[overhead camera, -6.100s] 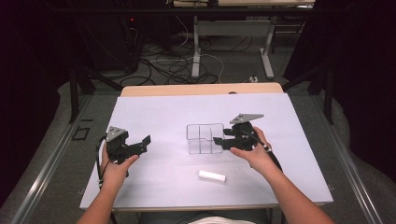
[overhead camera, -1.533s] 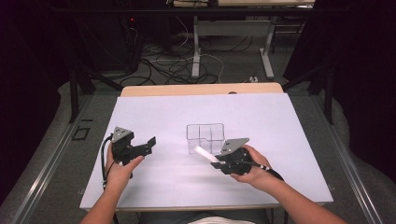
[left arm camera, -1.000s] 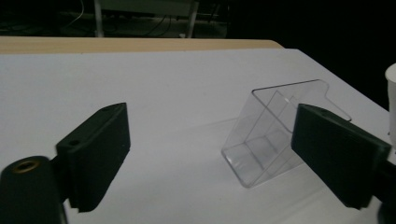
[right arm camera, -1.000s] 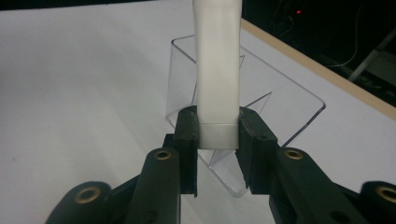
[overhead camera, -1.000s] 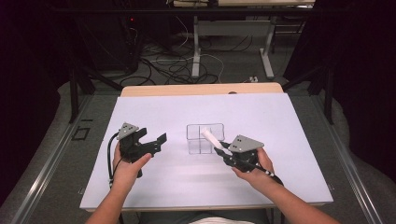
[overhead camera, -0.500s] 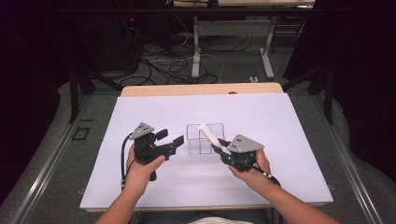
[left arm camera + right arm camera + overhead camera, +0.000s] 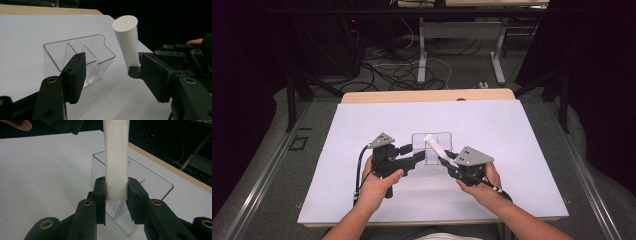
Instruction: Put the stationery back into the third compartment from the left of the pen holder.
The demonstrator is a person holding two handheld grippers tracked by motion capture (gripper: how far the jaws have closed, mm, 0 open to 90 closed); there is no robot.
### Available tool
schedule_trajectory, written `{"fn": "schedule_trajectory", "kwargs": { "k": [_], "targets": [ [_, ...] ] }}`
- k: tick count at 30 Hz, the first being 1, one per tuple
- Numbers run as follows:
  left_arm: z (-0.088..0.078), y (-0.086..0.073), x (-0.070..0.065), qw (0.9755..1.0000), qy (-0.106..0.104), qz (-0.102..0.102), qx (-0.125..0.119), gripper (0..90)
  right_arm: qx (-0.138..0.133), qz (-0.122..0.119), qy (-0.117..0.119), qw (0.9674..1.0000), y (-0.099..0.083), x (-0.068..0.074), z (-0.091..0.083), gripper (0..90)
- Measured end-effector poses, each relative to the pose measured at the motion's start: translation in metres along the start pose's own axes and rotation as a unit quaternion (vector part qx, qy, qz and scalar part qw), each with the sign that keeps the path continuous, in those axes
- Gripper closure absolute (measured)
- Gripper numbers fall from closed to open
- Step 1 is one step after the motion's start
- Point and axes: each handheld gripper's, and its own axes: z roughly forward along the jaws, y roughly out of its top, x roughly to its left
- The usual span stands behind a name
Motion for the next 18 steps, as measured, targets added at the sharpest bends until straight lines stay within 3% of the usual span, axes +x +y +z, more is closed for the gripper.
{"fn": "schedule_trajectory", "kwargs": {
  "k": [6, 9, 14, 18],
  "targets": [
    [0.014, 0.000, -0.002, 0.9992, -0.028, -0.026, 0.005, 43.6, 0.004, 0.000, 0.005, 1.0000, 0.000, 0.002, 0.001, 71.0],
    [0.020, 0.001, -0.001, 0.9988, -0.032, -0.035, 0.001, 47.2, 0.001, -0.002, 0.009, 1.0000, 0.000, 0.004, 0.002, 71.0],
    [0.030, 0.002, -0.002, 0.9978, -0.032, -0.051, -0.026, 50.4, -0.006, -0.007, 0.019, 0.9998, 0.000, 0.008, 0.002, 71.0],
    [0.035, 0.005, -0.003, 0.9971, -0.030, -0.063, -0.031, 52.1, -0.006, -0.004, 0.022, 0.9997, 0.001, 0.010, 0.001, 70.9]
  ]
}}
